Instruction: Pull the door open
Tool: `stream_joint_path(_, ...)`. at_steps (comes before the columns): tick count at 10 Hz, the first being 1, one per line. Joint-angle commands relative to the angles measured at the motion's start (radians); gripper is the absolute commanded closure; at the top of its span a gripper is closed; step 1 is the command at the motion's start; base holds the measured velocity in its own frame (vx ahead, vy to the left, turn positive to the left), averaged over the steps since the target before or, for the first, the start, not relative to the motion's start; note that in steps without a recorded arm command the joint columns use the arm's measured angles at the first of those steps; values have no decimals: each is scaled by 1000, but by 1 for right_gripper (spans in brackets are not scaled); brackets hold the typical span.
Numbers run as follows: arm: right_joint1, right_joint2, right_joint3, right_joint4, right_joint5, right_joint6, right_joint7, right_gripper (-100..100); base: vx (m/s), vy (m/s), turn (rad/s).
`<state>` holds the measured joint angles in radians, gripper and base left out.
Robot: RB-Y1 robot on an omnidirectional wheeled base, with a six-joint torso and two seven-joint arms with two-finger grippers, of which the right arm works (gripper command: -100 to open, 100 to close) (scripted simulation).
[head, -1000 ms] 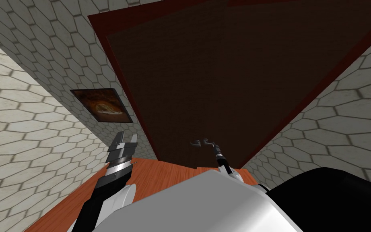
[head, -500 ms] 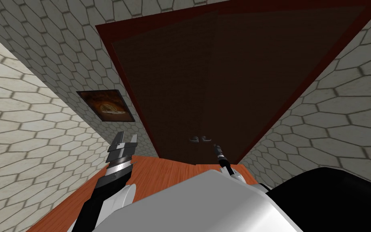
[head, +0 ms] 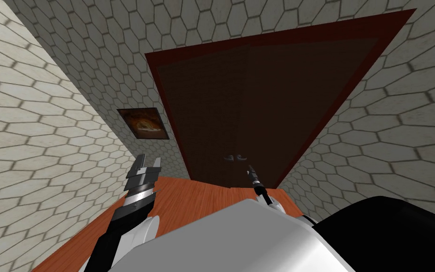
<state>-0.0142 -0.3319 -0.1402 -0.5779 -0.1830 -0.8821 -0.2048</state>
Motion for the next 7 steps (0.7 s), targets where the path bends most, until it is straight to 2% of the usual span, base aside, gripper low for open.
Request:
stream_joint_path(1, 0, 0, 0, 0, 0, 0, 0, -100, -75, 44, 5)
stream_joint_path(2, 19, -21, -26, 13, -14, 3, 6, -100, 37, -58, -163)
stream_joint_path(4, 19, -21, -26, 13, -14, 3, 6, -100, 65, -47, -21)
stream_joint_path(5, 32, -35, -49, 26, -25, 4, 14, -100, 113, -84, -89)
stream_joint_path(7, 34, -38, -58, 31, -29, 5, 20, -100, 128, -80, -43)
